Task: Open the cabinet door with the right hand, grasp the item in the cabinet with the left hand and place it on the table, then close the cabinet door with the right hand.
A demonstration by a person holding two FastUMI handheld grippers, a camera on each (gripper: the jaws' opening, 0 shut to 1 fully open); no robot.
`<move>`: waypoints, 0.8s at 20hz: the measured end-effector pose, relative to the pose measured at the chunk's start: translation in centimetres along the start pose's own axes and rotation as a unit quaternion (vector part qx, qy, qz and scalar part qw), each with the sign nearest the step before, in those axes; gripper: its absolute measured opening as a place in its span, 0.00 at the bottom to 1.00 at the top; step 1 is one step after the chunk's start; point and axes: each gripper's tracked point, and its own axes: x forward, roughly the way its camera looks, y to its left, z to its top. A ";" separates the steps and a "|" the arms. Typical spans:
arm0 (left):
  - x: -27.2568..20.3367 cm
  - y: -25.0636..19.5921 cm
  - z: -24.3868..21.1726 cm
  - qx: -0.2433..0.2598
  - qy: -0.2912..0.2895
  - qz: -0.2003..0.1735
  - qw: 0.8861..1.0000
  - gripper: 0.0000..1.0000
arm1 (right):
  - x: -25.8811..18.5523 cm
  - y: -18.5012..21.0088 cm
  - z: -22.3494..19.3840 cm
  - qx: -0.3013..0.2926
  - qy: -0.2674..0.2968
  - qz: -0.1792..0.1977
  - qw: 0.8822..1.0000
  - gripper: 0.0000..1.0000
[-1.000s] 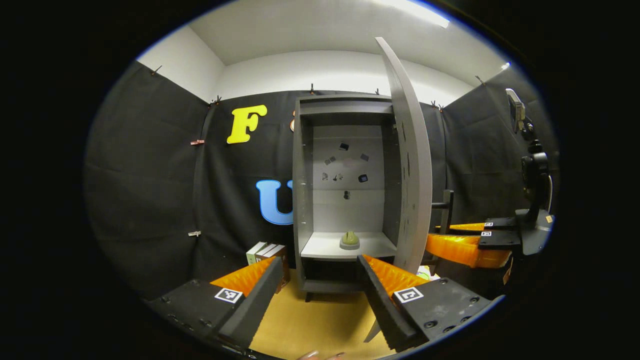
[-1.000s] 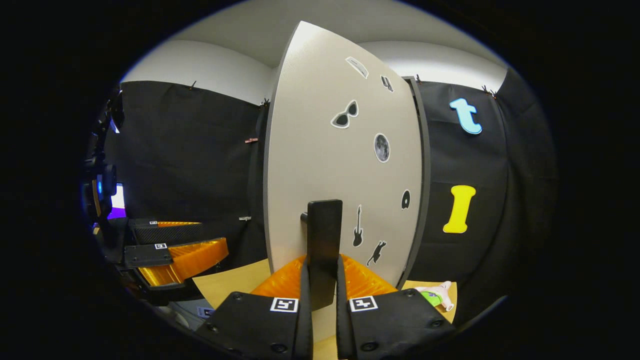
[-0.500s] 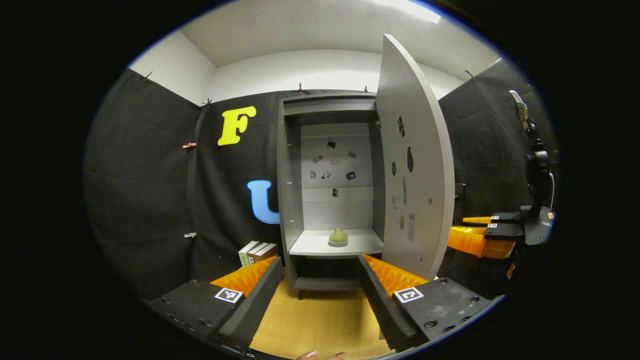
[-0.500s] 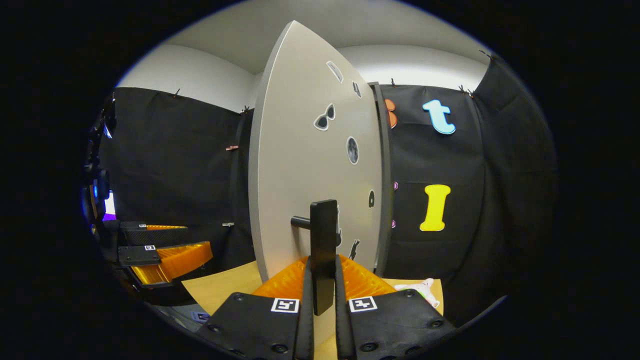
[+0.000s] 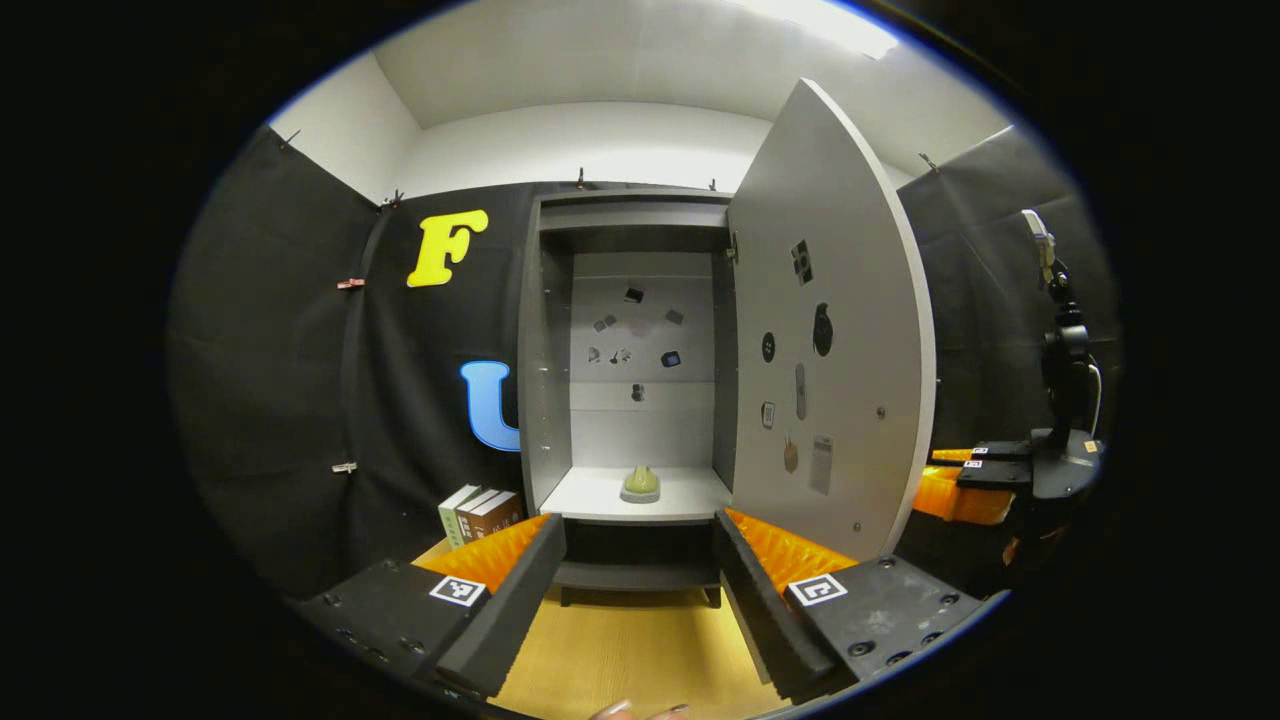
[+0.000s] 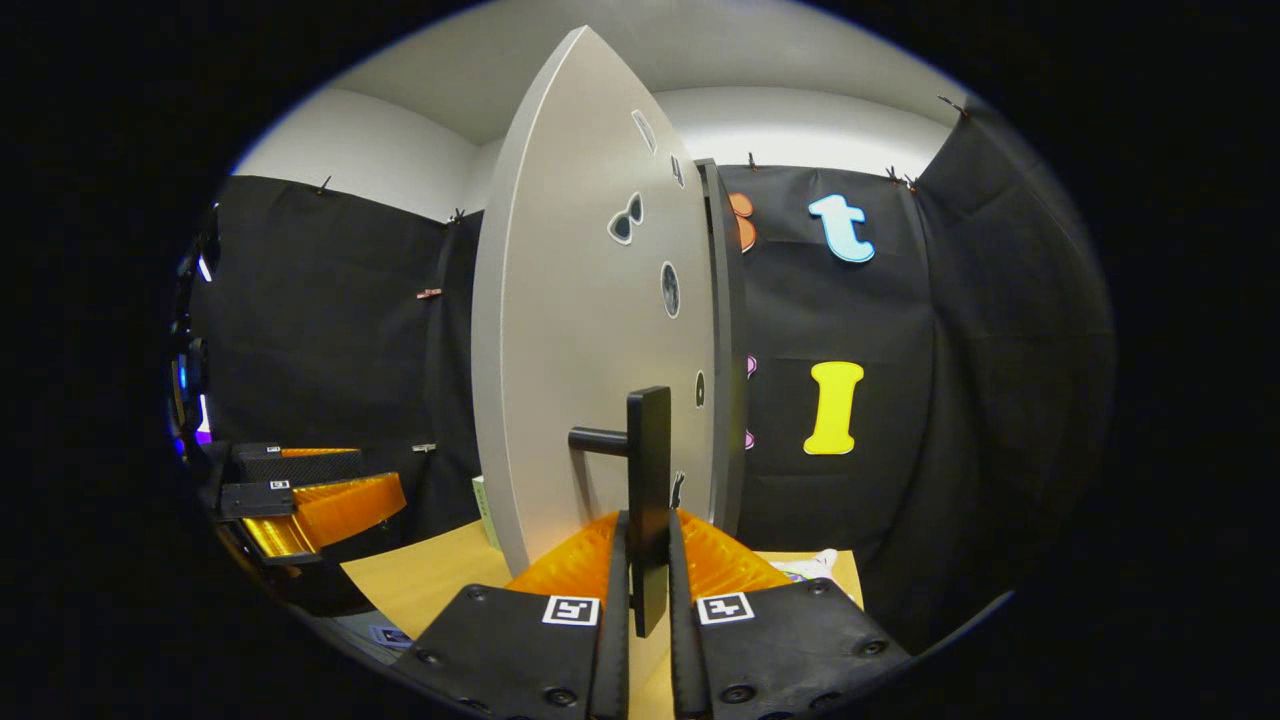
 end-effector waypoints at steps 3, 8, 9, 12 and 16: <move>1.6 0.7 0.1 -0.002 0.003 -0.032 0.999 0.92 | -0.6 -0.2 0.0 0.009 0.003 -0.018 1.000 0.21; 4.6 2.2 0.6 0.000 0.005 -0.114 0.994 0.92 | -2.8 -0.7 1.3 -0.009 -0.016 -0.096 0.995 0.21; 5.1 2.9 0.4 0.008 0.011 -0.123 0.992 0.92 | -3.8 -0.8 1.5 -0.018 -0.021 -0.121 0.992 0.21; 6.5 4.0 -0.4 0.016 0.025 -0.158 0.987 0.94 | -6.1 -1.4 1.6 -0.043 -0.022 -0.198 0.979 0.14; 8.3 5.4 -0.7 0.018 0.032 -0.186 0.982 0.92 | -9.3 -3.0 1.2 -0.054 -0.022 -0.296 0.954 0.24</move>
